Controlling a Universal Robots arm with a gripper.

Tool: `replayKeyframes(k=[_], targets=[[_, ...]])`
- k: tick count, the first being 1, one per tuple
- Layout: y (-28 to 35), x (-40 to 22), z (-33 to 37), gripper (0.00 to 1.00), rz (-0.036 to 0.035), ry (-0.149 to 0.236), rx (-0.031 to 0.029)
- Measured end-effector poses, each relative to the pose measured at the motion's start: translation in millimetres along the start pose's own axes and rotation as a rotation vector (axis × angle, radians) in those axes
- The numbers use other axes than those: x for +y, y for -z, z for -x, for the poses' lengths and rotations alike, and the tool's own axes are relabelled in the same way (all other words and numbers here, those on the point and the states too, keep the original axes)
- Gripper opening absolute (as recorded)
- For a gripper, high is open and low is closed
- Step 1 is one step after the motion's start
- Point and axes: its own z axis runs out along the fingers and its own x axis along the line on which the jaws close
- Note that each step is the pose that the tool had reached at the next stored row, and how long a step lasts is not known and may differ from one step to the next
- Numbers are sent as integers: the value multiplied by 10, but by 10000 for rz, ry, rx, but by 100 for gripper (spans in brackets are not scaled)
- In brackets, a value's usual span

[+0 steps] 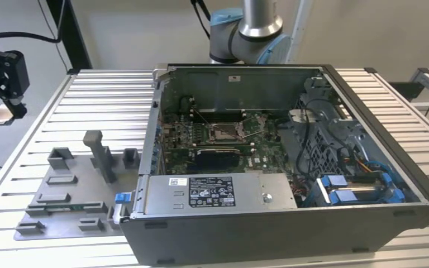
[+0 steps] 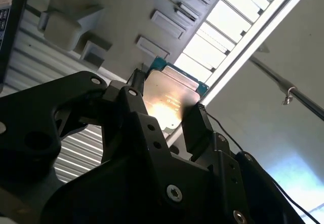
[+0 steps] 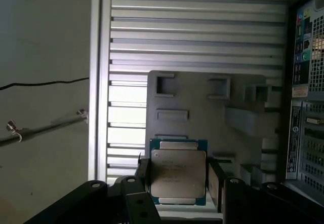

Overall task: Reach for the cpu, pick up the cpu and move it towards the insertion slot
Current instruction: 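Pick up the cpu and move it towards the insertion slot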

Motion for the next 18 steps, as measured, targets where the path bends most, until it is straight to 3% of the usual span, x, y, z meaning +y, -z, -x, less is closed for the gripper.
replayKeyframes(k=[6, 18], targets=[[97, 3, 0, 0, 2, 0, -4], [107, 3, 18, 0, -1, 1, -31]])
